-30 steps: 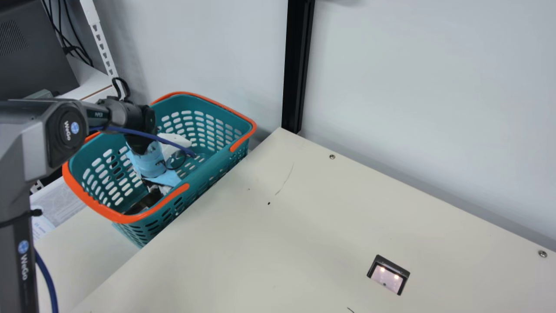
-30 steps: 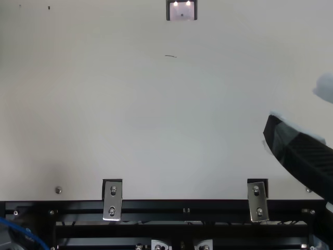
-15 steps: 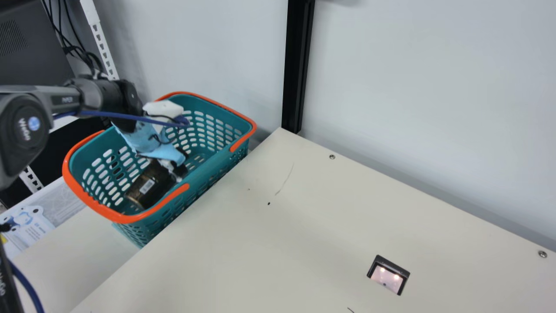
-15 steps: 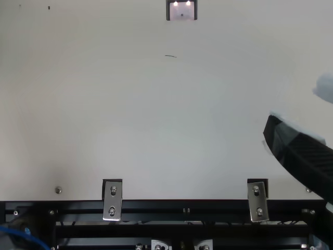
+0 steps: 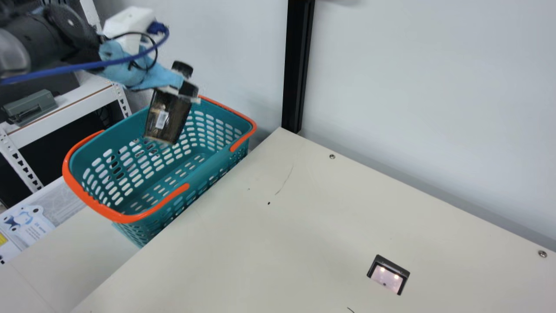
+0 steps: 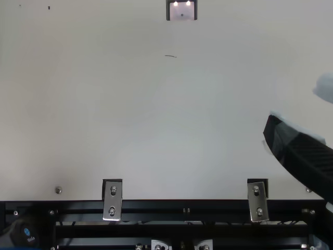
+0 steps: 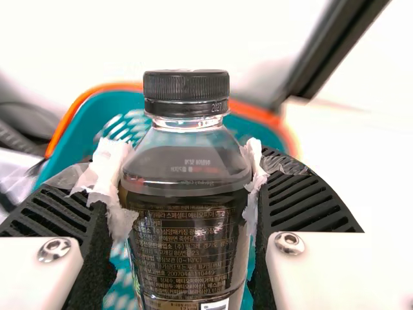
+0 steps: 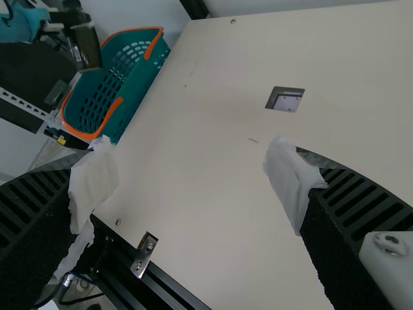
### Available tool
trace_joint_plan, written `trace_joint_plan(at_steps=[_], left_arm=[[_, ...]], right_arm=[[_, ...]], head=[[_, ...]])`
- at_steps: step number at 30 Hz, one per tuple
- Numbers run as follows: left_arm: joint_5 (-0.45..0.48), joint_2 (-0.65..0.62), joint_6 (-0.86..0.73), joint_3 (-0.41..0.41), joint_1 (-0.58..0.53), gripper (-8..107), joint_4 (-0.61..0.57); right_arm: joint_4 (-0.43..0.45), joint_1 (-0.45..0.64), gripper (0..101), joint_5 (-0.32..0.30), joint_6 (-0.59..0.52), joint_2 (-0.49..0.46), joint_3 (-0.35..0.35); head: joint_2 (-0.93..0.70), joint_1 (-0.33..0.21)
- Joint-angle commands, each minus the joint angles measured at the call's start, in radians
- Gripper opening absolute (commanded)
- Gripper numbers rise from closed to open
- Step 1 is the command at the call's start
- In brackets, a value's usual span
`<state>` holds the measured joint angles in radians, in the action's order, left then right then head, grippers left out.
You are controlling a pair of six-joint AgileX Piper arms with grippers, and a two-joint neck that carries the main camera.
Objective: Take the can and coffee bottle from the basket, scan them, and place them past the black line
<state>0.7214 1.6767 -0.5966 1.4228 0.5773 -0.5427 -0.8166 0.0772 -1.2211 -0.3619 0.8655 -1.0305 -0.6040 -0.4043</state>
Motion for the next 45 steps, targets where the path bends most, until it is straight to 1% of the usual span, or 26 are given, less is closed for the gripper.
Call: trace_joint_plan(at_steps=[1,6,11,21,29,39,45], left_arm=[[0.014,-0.063,0.026,-0.005,-0.01,10,-0.114],[0.019,-0.156,0.085,-0.025,-0.046,10,-0.22],[0.016,-0.237,0.146,-0.055,-0.097,10,-0.295],[0.019,-0.346,0.268,-0.097,-0.226,10,-0.387],[0.032,-0.385,0.354,-0.114,-0.352,10,-0.458],[0.021,-0.399,0.433,-0.128,-0.515,10,-0.543],[0.029,-0.399,0.468,-0.131,-0.591,10,-0.596]], right_arm=[[0.0,0.0,101,0.0,0.0,0.0,0.0],[0.0,0.0,101,0.0,0.0,0.0,0.0],[0.0,0.0,101,0.0,0.0,0.0,0.0],[0.0,0.0,101,0.0,0.0,0.0,0.0],[0.0,0.0,101,0.0,0.0,0.0,0.0],[0.0,0.0,101,0.0,0.0,0.0,0.0],[0.0,0.0,101,0.0,0.0,0.0,0.0]], head=[[-0.014,-0.021],[-0.014,-0.021],[-0.007,-0.02],[0.188,0.0],[0.363,0.01],[0.575,-0.002],[0.696,-0.01]])
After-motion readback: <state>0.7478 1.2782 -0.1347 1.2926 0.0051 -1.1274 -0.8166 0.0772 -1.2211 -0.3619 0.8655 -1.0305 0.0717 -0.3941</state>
